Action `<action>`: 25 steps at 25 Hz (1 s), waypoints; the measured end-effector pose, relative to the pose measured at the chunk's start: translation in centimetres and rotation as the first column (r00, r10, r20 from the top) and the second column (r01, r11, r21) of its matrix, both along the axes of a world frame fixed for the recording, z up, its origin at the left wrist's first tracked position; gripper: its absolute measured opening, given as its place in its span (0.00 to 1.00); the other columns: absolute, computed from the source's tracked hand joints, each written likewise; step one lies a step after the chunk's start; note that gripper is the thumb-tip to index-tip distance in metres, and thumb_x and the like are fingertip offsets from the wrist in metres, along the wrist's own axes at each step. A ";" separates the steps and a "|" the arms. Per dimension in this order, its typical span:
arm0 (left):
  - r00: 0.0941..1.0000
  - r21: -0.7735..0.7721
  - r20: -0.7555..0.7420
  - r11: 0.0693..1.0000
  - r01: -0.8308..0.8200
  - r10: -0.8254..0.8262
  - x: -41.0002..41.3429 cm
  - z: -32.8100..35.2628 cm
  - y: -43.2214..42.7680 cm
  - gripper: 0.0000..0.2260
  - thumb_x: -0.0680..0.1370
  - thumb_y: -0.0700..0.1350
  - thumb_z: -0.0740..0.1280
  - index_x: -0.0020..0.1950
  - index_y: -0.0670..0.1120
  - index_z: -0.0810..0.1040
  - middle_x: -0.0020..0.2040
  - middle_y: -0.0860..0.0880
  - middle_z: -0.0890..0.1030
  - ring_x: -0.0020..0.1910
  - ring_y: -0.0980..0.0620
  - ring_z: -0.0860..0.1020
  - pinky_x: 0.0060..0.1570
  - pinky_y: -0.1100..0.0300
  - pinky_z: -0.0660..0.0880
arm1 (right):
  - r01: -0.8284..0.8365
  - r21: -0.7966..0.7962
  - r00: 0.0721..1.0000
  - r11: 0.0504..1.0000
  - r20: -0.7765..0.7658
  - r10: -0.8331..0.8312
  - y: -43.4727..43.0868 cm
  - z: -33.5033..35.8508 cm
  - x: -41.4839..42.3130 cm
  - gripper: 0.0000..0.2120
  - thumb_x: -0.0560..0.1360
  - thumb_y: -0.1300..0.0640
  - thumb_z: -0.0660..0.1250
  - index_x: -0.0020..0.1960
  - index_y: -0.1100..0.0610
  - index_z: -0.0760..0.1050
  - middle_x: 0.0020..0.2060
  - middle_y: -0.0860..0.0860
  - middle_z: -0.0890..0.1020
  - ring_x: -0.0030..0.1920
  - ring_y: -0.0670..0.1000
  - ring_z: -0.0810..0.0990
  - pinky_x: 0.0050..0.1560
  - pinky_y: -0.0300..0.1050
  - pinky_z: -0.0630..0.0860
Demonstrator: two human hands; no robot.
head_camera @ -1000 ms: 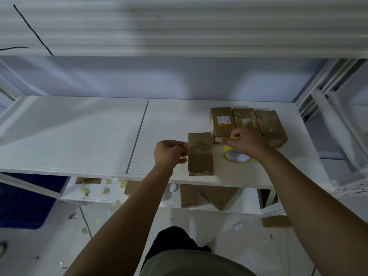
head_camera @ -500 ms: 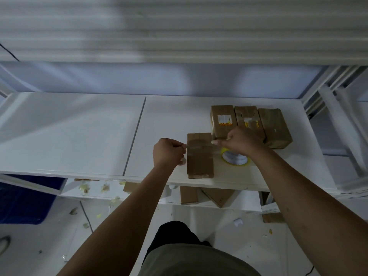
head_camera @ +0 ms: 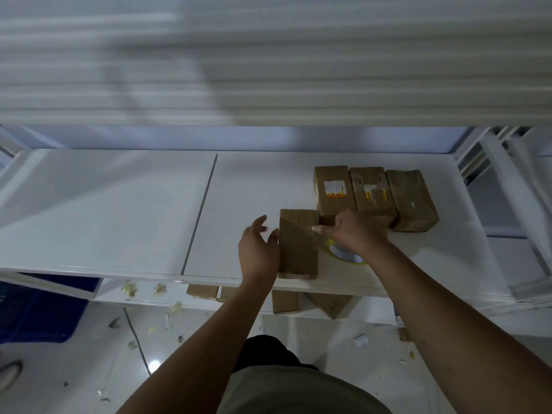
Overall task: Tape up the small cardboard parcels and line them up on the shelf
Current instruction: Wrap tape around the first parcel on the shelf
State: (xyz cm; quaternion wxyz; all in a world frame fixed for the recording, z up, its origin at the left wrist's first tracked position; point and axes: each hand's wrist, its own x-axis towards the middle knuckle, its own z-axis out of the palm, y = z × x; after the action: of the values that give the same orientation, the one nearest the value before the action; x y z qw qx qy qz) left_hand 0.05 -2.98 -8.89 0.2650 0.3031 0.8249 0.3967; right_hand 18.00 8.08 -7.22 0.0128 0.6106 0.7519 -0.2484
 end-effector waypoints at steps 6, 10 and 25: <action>0.987 -0.051 -0.162 0.999 -0.020 0.011 1.4 -0.3 -1.2 0.12 0.86 0.52 0.64 0.62 0.55 0.86 0.58 0.53 0.87 0.51 0.51 0.84 0.44 0.66 0.73 | 0.005 0.024 1.000 1.000 -0.009 -0.005 0.0 -0.6 0.0 0.30 0.73 0.25 0.66 0.35 0.53 0.73 0.28 0.49 0.74 0.32 0.52 0.74 0.37 0.46 0.68; 0.917 -0.269 -0.333 0.954 0.133 -0.222 2.5 0.0 -1.7 0.22 0.84 0.63 0.59 0.71 0.55 0.79 0.67 0.50 0.82 0.62 0.47 0.80 0.53 0.53 0.76 | 0.002 0.019 1.000 1.000 -0.013 -0.002 -0.1 -0.7 -0.2 0.30 0.73 0.26 0.66 0.38 0.54 0.74 0.30 0.50 0.75 0.33 0.53 0.75 0.39 0.46 0.71; 0.436 -0.299 -0.618 0.709 0.639 -0.654 3.1 -3.4 -2.1 0.35 0.84 0.64 0.52 0.87 0.50 0.49 0.87 0.49 0.47 0.86 0.52 0.41 0.83 0.54 0.42 | -0.135 -0.317 0.809 0.939 -0.582 -0.080 -1.9 -0.4 9.8 0.37 0.55 0.28 0.82 0.61 0.38 0.79 0.58 0.42 0.84 0.61 0.44 0.82 0.60 0.49 0.79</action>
State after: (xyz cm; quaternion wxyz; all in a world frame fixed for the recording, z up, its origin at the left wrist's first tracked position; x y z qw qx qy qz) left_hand 3.10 -5.09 -12.30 0.0742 0.7154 0.6852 0.1149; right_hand 27.83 6.19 -7.59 -0.1100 0.4808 0.6727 -0.5516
